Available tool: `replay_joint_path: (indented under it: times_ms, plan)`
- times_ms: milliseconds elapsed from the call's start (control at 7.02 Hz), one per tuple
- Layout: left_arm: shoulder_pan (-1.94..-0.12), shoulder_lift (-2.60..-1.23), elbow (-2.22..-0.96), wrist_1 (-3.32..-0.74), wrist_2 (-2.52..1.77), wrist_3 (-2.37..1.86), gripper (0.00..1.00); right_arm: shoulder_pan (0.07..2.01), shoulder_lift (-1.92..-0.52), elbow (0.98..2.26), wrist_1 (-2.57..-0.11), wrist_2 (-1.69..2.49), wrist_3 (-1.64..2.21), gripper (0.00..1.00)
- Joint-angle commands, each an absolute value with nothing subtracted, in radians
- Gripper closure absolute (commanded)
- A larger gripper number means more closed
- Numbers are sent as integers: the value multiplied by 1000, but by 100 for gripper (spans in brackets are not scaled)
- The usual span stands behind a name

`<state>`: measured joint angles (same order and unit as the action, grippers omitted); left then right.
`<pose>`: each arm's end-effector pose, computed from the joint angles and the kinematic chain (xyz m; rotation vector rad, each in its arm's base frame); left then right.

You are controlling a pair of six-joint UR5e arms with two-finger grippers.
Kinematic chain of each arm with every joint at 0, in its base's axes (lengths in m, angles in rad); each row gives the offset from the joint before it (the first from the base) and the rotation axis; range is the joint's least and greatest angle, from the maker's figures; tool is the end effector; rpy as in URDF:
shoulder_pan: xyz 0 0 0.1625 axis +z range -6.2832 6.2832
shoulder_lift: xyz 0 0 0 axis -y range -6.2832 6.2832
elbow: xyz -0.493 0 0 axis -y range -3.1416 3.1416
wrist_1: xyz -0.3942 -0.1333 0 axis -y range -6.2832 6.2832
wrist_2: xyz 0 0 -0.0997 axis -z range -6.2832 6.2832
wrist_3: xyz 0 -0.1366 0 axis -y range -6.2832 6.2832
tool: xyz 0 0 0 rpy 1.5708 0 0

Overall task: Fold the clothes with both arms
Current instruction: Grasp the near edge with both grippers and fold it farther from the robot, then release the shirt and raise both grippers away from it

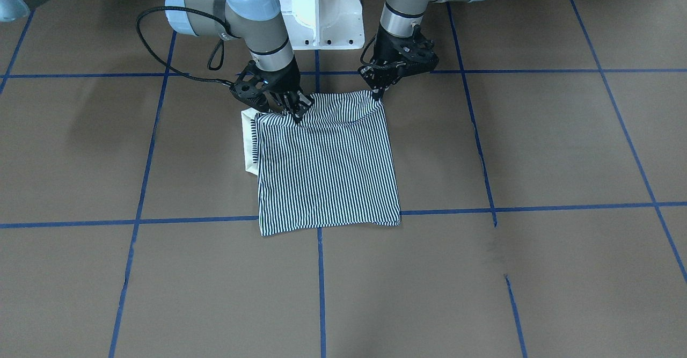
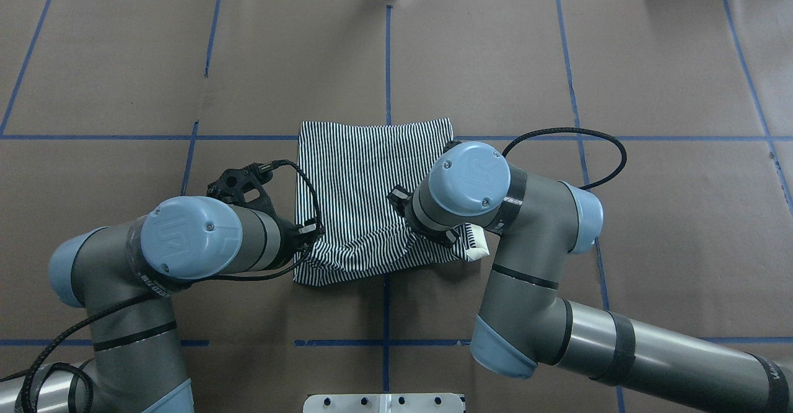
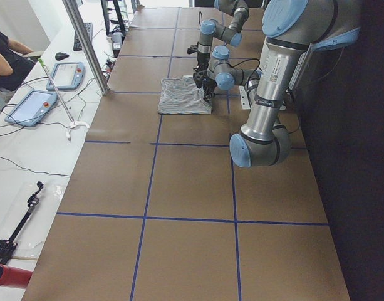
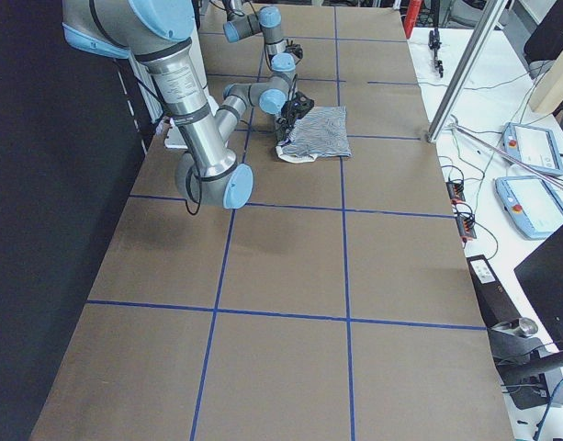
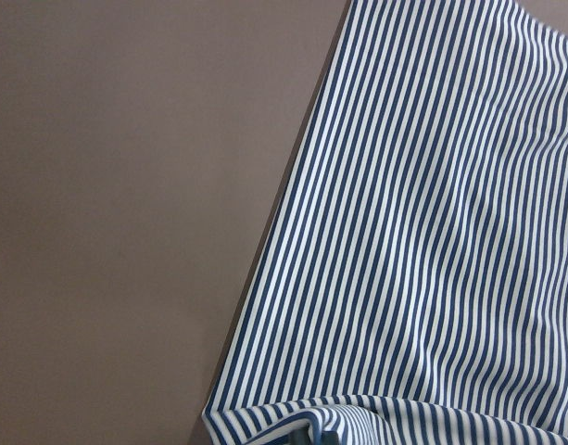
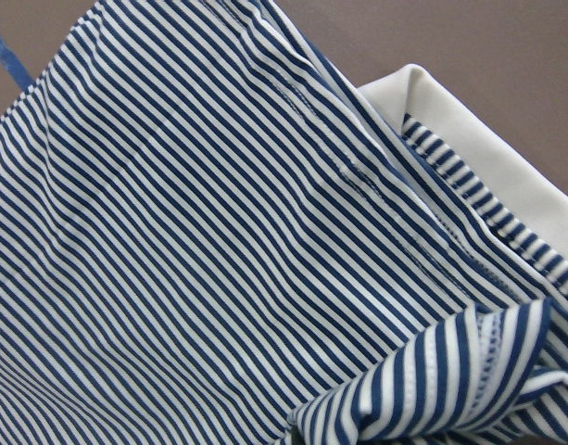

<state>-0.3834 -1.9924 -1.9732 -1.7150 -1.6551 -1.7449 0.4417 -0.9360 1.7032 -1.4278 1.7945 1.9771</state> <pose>0.5463 -0.3517 0.3180 0.0241 0.9804 -0.4719 -0.6272 -0.4105 0.2888 -0.1960 -0.9291 0.6833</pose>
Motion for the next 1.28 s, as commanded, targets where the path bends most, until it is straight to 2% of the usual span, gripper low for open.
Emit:
replay_joint_path:
  times_ms: [0, 143, 428, 570, 713, 855, 1140]
  plan:
    - [-403, -1993, -1964, -1735, -1655, -1746, 100, 474, -916, 1672, -1422, 1798, 1965, 100]
    - [-452, -2020, -1932, -1743, -1655, -1741, 100, 515, -899, 1636, -1422, 1802, 1918, 100]
    - [-593, -2127, -1702, -1854, -1676, -1709, 100, 602, -739, 1405, -1419, 1850, 1863, 100]
    - [-676, -2187, -1569, -1888, -1689, -1609, 1, 654, -660, 1253, -1348, 1858, 1824, 11]
    - [-742, -2210, -1493, -1914, -1690, -1504, 0, 694, -637, 1174, -1292, 1856, 1731, 0]
    - [-767, -2209, -1458, -1966, -1700, -1456, 0, 722, -638, 1114, -1240, 1856, 1660, 0]
    - [-765, -2209, -1456, -1994, -1715, -1459, 0, 771, -638, 1101, -1235, 1923, 1585, 0]
